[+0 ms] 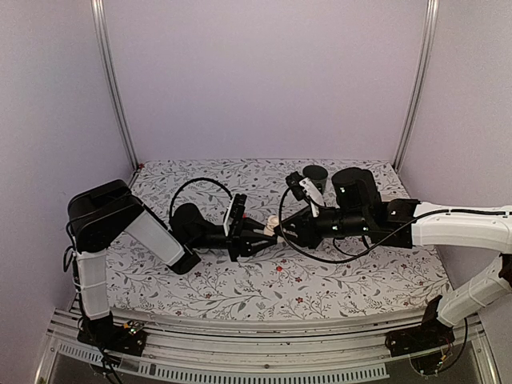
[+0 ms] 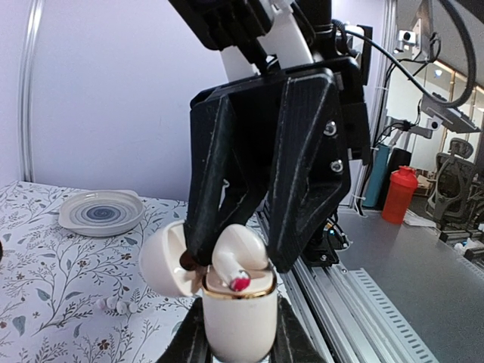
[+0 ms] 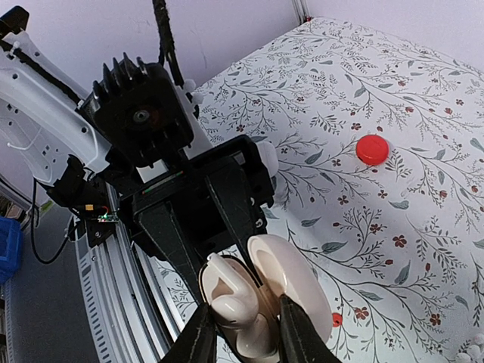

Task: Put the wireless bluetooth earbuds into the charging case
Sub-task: Pick up the left earbud from the left side groove of the charging case, then insert the left earbud into the left side groove of the charging case.

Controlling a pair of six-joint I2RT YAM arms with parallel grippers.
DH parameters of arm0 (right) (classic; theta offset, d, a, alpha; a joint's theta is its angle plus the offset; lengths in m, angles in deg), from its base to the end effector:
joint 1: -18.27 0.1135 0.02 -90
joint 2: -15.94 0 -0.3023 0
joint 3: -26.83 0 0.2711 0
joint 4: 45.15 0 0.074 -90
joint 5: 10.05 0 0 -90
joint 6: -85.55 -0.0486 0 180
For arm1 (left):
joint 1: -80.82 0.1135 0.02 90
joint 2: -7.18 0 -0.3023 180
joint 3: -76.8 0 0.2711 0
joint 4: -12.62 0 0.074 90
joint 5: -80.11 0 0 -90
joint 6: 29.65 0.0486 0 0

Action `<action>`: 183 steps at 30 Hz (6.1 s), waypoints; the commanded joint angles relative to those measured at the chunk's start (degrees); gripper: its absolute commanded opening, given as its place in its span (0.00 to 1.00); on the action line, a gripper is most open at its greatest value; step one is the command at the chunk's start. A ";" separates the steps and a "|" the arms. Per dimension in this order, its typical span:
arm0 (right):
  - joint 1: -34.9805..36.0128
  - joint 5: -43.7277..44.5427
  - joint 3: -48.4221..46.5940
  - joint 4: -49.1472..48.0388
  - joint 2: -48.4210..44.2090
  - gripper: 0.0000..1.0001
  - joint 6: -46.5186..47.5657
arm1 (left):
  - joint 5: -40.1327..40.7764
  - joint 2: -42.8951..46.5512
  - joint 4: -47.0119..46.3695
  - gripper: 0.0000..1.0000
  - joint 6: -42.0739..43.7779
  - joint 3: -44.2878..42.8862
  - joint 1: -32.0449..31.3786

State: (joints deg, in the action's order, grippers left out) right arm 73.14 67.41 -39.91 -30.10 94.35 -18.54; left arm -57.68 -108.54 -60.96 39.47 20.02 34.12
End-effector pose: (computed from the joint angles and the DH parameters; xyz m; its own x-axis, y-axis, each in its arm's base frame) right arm 0.1831 0.2786 0.3002 -0.4725 -0.2585 -0.8426 -0.8196 0.4805 0.3121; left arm 0.2442 -0.3116 0.1806 -0.1875 -0.1502 -0.9707 0.9778 -0.1224 -0.1699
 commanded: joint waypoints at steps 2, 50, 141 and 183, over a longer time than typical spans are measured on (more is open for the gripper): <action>0.63 -0.47 -1.60 -0.79 1.01 0.28 0.63 | -1.68 1.91 -14.44 0.00 -0.12 -1.45 -0.61; 3.86 7.18 -14.80 26.39 0.34 0.10 11.58 | -11.40 0.87 -14.03 0.00 -10.35 0.00 2.13; 14.82 18.37 -31.02 42.22 15.68 0.09 22.64 | -21.00 3.58 9.03 0.00 -4.64 -3.45 -0.12; 19.72 28.36 -30.50 39.06 18.41 0.16 26.42 | -22.04 0.23 10.17 0.00 -7.24 -6.08 -1.48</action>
State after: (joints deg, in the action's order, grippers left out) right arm 91.43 97.93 -70.59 15.05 110.09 7.19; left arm -81.29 -107.89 -47.06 32.48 17.86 35.52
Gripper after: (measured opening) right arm 0.157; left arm 0.221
